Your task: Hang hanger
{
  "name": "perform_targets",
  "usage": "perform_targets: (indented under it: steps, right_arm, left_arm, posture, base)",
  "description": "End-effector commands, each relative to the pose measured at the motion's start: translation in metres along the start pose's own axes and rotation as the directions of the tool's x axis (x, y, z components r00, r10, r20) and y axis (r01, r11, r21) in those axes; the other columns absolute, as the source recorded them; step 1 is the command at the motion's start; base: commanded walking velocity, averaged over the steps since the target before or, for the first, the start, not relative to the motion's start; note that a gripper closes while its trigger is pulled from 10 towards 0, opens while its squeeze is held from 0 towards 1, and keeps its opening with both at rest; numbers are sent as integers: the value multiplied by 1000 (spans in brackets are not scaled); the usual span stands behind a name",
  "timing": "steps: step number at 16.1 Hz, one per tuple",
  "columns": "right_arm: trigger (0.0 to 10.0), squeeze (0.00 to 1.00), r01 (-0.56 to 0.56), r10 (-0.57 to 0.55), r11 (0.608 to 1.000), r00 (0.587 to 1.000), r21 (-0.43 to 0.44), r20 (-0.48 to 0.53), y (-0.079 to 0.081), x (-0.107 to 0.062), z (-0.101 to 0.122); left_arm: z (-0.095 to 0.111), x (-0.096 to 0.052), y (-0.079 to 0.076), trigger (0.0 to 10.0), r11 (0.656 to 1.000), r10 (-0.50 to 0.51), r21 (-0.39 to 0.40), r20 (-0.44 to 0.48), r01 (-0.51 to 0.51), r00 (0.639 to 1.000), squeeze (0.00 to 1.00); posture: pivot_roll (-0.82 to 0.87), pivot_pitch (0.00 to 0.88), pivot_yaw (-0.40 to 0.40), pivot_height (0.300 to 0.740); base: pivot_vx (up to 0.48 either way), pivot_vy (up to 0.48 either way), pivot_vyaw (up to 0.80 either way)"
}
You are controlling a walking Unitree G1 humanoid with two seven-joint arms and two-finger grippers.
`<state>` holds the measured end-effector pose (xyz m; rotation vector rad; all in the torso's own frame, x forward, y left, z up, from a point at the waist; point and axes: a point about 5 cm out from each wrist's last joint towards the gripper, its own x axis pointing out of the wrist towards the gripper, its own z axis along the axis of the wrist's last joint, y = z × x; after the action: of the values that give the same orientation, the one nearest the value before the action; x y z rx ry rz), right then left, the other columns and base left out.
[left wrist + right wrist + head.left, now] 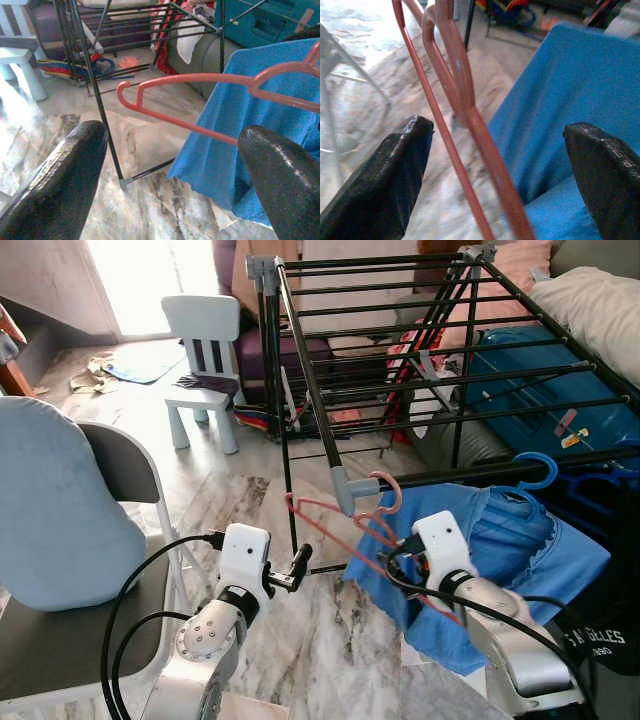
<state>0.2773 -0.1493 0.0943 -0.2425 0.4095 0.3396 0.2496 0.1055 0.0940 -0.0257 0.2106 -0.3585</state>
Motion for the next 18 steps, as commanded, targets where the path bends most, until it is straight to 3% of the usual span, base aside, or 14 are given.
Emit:
perform_targets:
  steps: [1, 6, 7, 9, 10, 11, 15, 18]
  right_arm:
    - [10000, 1000, 12, -9, 998, 999, -60, 45, -2, -4, 6]
    - [10000, 969, -122, 124, 988, 992, -93, 20, -3, -13, 1]
    - [10000, 729, -167, 169, 980, 986, -110, 2, -2, -15, 1]
    - [10000, 506, -222, 221, 969, 975, -108, -19, -4, -18, 5]
    - [10000, 204, -277, 275, 954, 961, -113, -36, -2, -20, 7]
    - [10000, 0, -332, 328, 935, 943, -122, -51, 1, -23, 8]
    - [10000, 0, -454, 448, 882, 891, -129, -76, 8, -31, 15]
    - [10000, 0, -390, 377, 899, 921, -200, -102, -6, -28, 14]
  left_arm:
    - [3, 0, 0, 10000, 1000, -6, 22, 10, 6, 1000, 0]
    - [1, 1, -1, 10000, 999, -12, 30, 2, 12, 1000, 0]
    - [1, 1, -1, 10000, 999, -13, 32, 1, 13, 1000, 0]
    - [1, 1, -1, 10000, 999, -15, 35, -2, 16, 1000, 0]
    - [1, 2, -1, 10000, 999, -17, 37, -3, 17, 1000, 0]
    - [1, 2, -1, 10000, 999, -18, 38, -4, 18, 1000, 0]
    - [1, 2, -1, 10000, 999, -22, 43, -8, 23, 1000, 0]
    - [0, 2, -1, 10000, 999, -23, 44, -12, 23, 1000, 0]
  posture:
    - [-101, 15, 6, 740]
    - [-106, 20, 8, 740]
    - [-107, 21, 9, 740]
    - [-108, 24, 13, 740]
    - [-108, 24, 14, 740]
    - [-109, 24, 15, 740]
    - [-106, 27, 15, 740]
    - [-107, 28, 16, 740]
  base:
    - [0, 0, 0]
    - [0, 0, 0]
    - [0, 0, 0]
    - [0, 0, 0]
    - [0, 0, 0]
    - [0, 0, 0]
    - [0, 0, 0]
    - [0, 0, 0]
